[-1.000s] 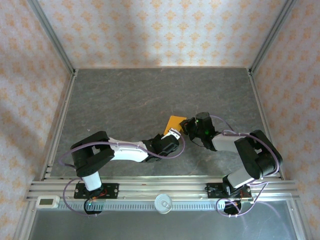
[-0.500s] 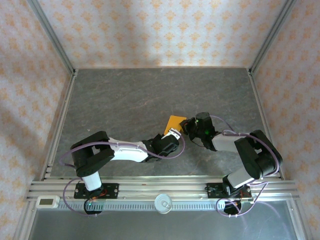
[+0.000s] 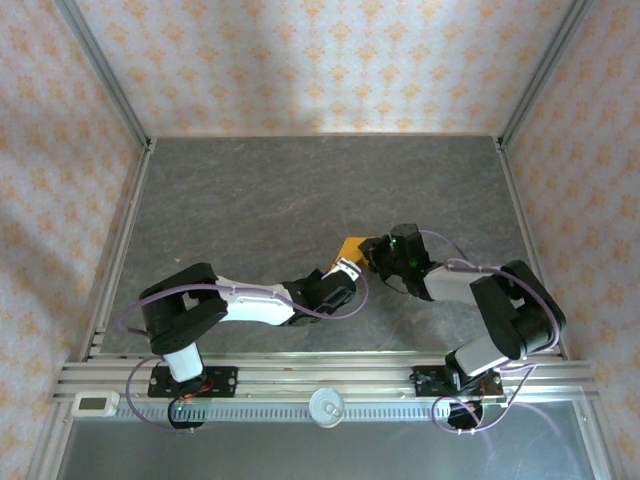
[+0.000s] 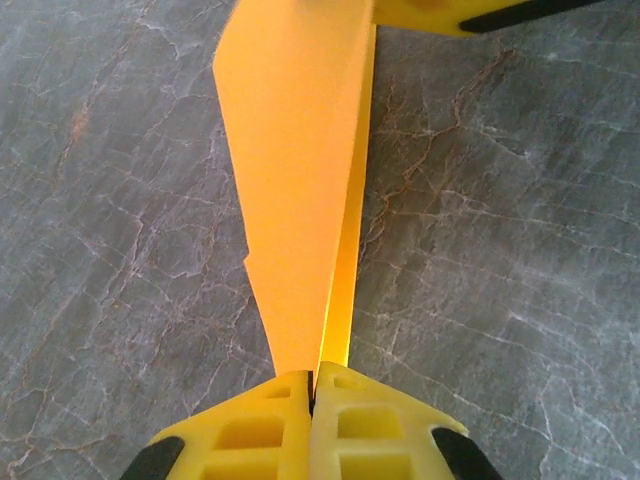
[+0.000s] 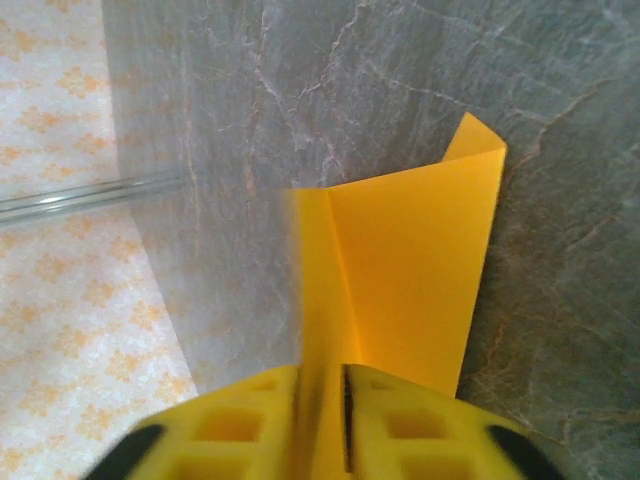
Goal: Fold a paper plane with a square sheet of paper (pick it up from the middle)
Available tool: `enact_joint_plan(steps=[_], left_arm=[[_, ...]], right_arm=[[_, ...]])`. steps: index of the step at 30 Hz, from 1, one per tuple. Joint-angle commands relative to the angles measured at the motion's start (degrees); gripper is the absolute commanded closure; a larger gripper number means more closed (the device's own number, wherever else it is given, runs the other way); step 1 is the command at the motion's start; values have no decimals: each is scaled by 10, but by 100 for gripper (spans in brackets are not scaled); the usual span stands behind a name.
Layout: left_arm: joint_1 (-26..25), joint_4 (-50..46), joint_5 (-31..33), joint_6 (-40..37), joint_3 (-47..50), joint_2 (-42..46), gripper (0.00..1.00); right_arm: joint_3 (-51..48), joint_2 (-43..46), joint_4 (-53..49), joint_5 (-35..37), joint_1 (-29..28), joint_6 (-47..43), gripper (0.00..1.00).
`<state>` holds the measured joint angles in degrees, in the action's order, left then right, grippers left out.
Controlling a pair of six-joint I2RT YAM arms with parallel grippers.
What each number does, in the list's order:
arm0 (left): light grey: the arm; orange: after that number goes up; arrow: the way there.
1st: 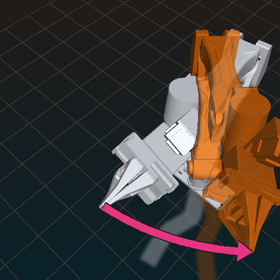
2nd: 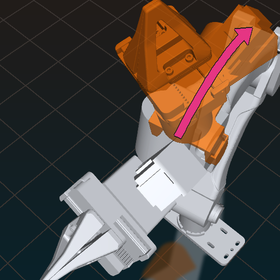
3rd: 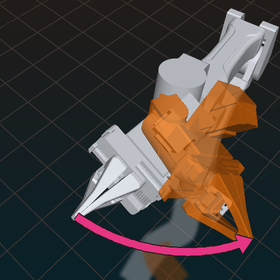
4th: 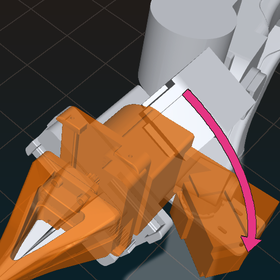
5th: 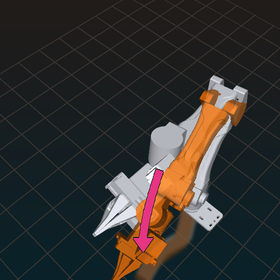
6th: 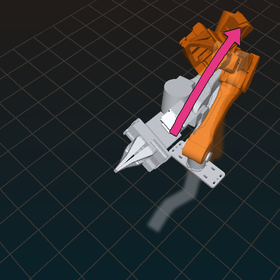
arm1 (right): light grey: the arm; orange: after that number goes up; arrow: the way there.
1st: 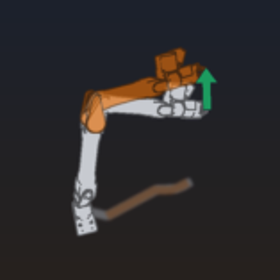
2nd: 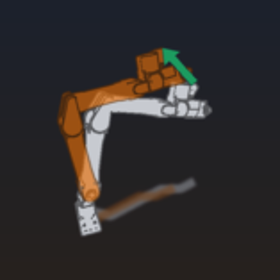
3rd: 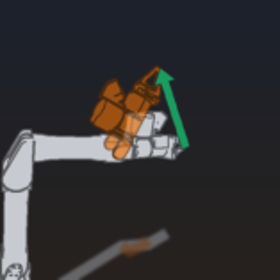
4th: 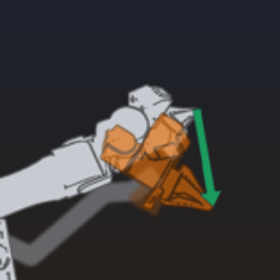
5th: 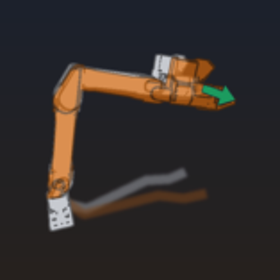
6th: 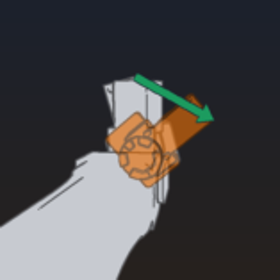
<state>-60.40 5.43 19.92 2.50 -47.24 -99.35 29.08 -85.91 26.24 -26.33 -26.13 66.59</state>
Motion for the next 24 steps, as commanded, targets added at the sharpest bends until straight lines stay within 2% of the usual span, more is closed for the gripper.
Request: enact_joint_plan(steps=[1, 5, 10, 19, 24], left_arm=[[-1, 7, -12, 5, 11, 10, 96], [10, 11, -49, 20, 19, 2, 95], [27, 17, -105, 32, 25, -1, 93], [86, 30, -271, 53, 30, -2, 89], [119, 39, -360, 56, 30, -8, 95]], right_arm=[[20, 37, -80, 36, 15, -53, 68], [16, 91, -164, 77, 46, -96, 58], [-4, 141, -206, 98, 69, -116, 55], [-53, 151, -172, 77, 69, -100, 55], [-71, 154, -151, 67, 69, -90, 55]])
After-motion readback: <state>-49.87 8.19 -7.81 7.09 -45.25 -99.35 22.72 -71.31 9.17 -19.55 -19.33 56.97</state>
